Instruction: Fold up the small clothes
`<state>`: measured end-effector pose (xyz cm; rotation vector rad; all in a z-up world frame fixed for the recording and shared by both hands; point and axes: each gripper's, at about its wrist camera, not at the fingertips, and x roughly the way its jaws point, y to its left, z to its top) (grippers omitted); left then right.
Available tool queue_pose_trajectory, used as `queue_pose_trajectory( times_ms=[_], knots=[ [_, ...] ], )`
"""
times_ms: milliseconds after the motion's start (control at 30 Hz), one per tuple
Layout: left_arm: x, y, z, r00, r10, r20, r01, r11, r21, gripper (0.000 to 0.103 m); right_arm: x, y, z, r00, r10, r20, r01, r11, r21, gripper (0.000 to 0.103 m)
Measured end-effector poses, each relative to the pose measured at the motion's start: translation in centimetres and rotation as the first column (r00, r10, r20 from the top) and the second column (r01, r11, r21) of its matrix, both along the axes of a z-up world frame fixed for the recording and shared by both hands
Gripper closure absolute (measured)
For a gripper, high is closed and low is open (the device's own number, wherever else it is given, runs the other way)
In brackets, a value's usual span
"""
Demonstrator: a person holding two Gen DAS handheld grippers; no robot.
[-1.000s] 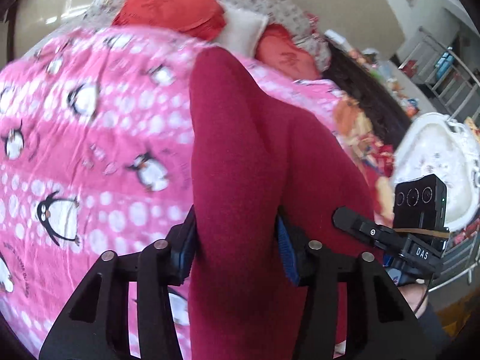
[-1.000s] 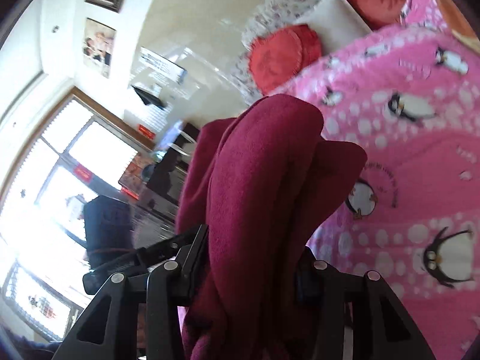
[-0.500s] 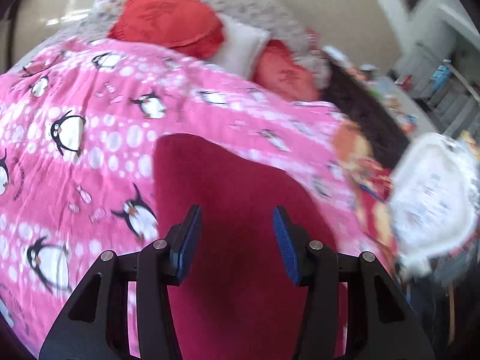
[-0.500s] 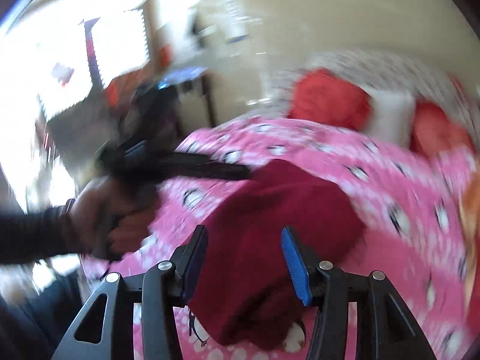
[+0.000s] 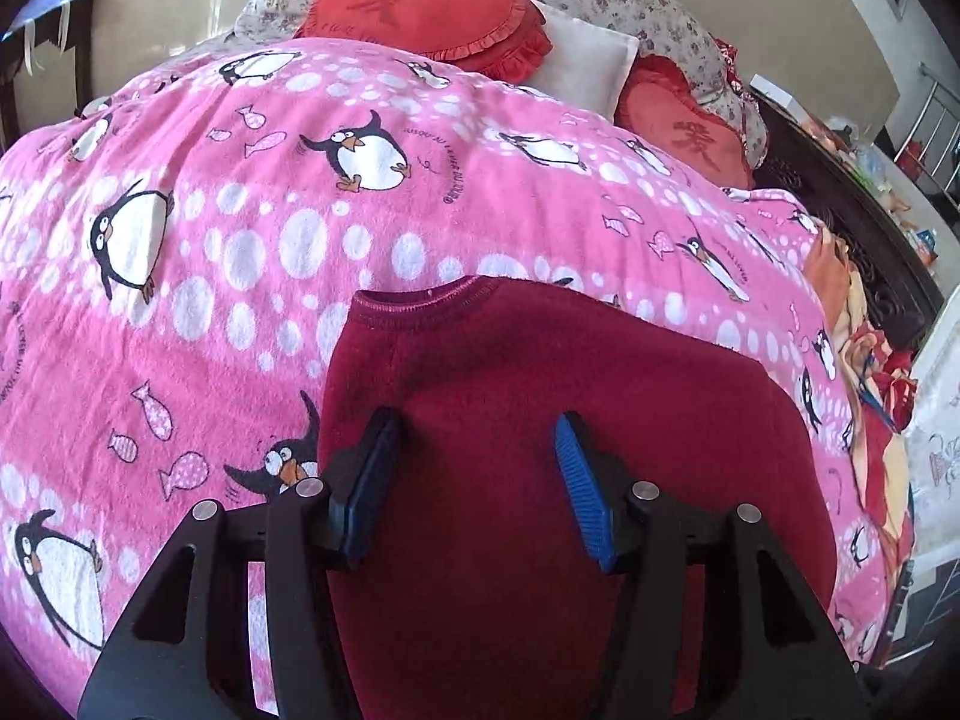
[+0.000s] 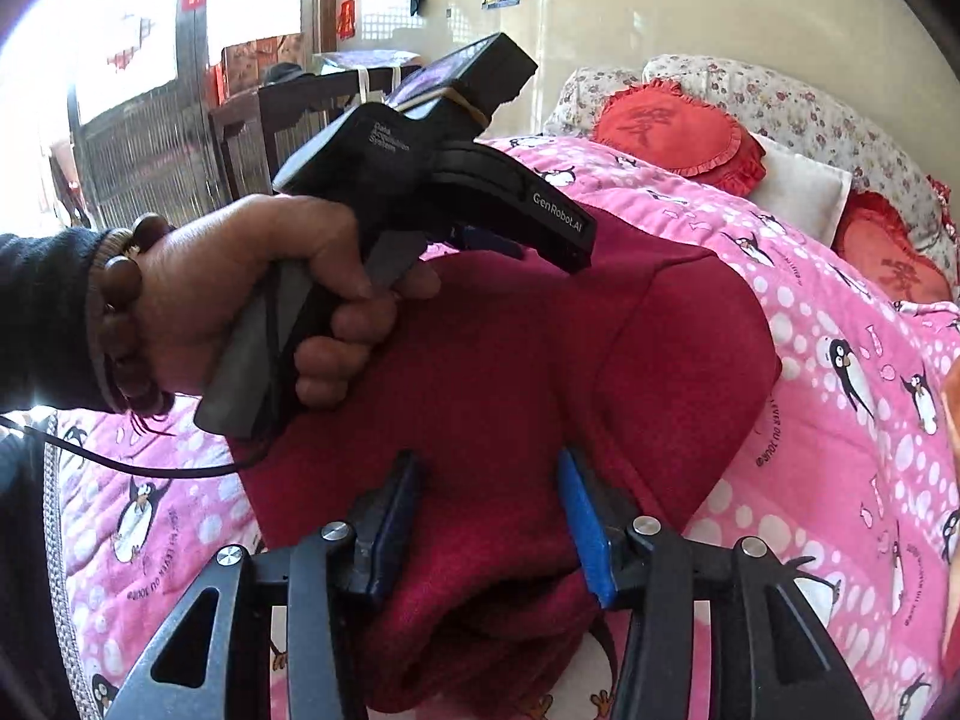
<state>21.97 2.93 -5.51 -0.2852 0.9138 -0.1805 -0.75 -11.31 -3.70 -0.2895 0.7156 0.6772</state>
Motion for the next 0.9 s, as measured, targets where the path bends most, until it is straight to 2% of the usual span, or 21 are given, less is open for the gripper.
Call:
queue_pose_trajectory(
  times_ms=[167, 367, 433, 500, 533, 633, 667, 700, 767, 833, 900],
  knots=[
    [0.2, 0.1, -0.2, 1.0, 0.009, 0.003, -0.009, 1.0, -0.004, 0.048, 0.8, 2.0, -0.2, 0.998, -0.021, 0.057, 0.025, 0.998, -0.061, 0.049],
    [0.4, -0.4, -0.1, 1.0, 0.01, -0.002, -0.01, 1.0, 0.022, 0.047, 1.4, 2.2, 0.1, 0.999, -0.027, 0.042, 0.029, 0.999, -0.044, 0.045],
    [0.7, 0.0, 0.2, 0.999, -0.016, -0.03, 0.016, 1.0, -0.001, 0.044, 1.2, 2.4, 0.1, 0.998, -0.029, 0.054, 0.033, 0.998, -0.062, 0.046],
    [0.8, 0.6, 1.1, 0.992, -0.085, -0.091, 0.085, 0.996, -0.003, 0.043, 1.0, 2.5, 0.3, 0.998, -0.035, 0.044, 0.037, 0.997, -0.062, 0.045],
    [0.2, 1.1, 1.9, 0.99, -0.098, -0.103, 0.1, 0.995, 0.023, 0.043, 1.0, 2.3, 0.5, 0.998, -0.051, 0.026, 0.052, 0.997, -0.048, 0.045],
    [-3.9, 3.1, 4.4, 0.989, -0.144, -0.036, 0.146, 0.988, 0.047, 0.043, 0.3, 0.6, 2.7, 0.98, -0.182, -0.083, 0.188, 0.98, 0.072, 0.046],
    [-5.6, 3.8, 4.9, 0.988, -0.156, -0.013, 0.156, 0.987, 0.047, 0.042, -0.2, -0.1, 3.6, 0.968, -0.235, -0.088, 0.244, 0.963, 0.114, 0.046],
    [-7.4, 4.4, 5.1, 0.987, -0.162, 0.004, 0.162, 0.986, 0.045, 0.036, -0.9, -0.5, 4.4, 0.957, -0.28, -0.076, 0.289, 0.948, 0.136, 0.046],
    [-11.4, 5.3, 4.8, 0.984, -0.173, 0.036, 0.173, 0.985, 0.023, 0.032, -2.5, -0.4, 6.0, 0.937, -0.349, -0.002, 0.345, 0.927, 0.144, 0.046],
    [-13.6, 4.8, 3.6, 0.981, -0.191, 0.018, 0.191, 0.982, 0.003, 0.032, -3.6, 0.5, 6.3, 0.95, -0.311, 0.003, 0.306, 0.937, 0.166, 0.046],
    [-14.5, 3.7, 1.5, 0.975, -0.218, -0.033, 0.218, 0.976, -0.008, 0.032, -3.5, 1.7, 4.8, 0.969, -0.241, -0.062, 0.247, 0.96, 0.131, 0.045]
  ],
)
